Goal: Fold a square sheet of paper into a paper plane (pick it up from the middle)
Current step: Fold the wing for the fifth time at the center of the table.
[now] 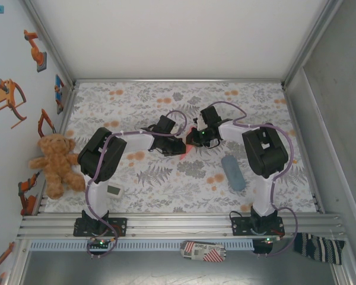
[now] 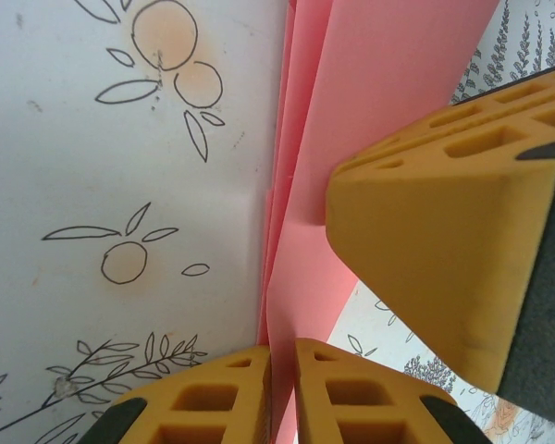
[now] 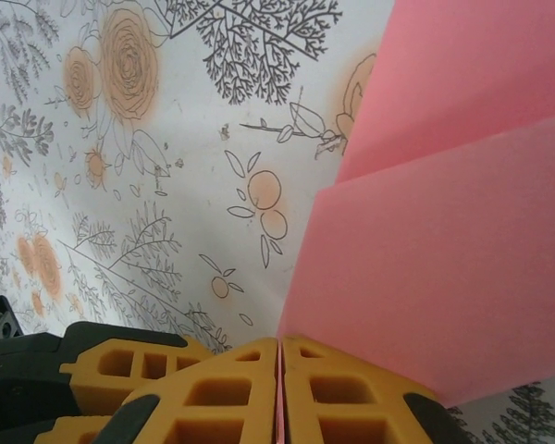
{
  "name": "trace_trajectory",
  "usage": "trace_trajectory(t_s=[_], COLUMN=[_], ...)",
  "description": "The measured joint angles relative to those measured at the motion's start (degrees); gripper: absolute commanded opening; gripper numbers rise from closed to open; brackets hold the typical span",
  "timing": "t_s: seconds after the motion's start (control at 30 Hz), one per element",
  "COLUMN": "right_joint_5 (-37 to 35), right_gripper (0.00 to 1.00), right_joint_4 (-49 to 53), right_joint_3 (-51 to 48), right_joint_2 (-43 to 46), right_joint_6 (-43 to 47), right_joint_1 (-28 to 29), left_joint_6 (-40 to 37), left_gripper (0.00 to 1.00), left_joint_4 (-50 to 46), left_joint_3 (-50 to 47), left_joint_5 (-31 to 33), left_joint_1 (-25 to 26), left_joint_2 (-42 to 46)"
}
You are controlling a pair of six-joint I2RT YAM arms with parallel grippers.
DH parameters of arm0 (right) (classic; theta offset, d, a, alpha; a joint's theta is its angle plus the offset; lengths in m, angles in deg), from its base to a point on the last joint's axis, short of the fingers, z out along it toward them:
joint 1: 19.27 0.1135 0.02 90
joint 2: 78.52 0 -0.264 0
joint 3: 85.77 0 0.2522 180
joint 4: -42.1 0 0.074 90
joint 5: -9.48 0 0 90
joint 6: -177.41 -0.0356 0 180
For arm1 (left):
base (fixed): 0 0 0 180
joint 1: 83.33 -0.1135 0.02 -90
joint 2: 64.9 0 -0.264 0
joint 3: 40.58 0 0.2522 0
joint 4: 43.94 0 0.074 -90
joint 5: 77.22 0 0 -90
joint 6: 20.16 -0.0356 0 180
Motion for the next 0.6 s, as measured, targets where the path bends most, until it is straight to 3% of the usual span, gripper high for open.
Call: trace_trajectory(t_s=[0.6], right_joint_5=[-1.3], right_gripper=[0.10], right_joint_4=[1.6], right_joint_3=[1.5], right_joint_2=[-2.0], right_joint_6=[0.0], right_joint_1=[0.0], left_joint_6=[0.0], left_gripper=[0.16], left_joint_4=[0.0], left_joint_3=[0.0], left_joint_5=[0.0], left_joint_1=[0.0], left_joint_2=[0.0])
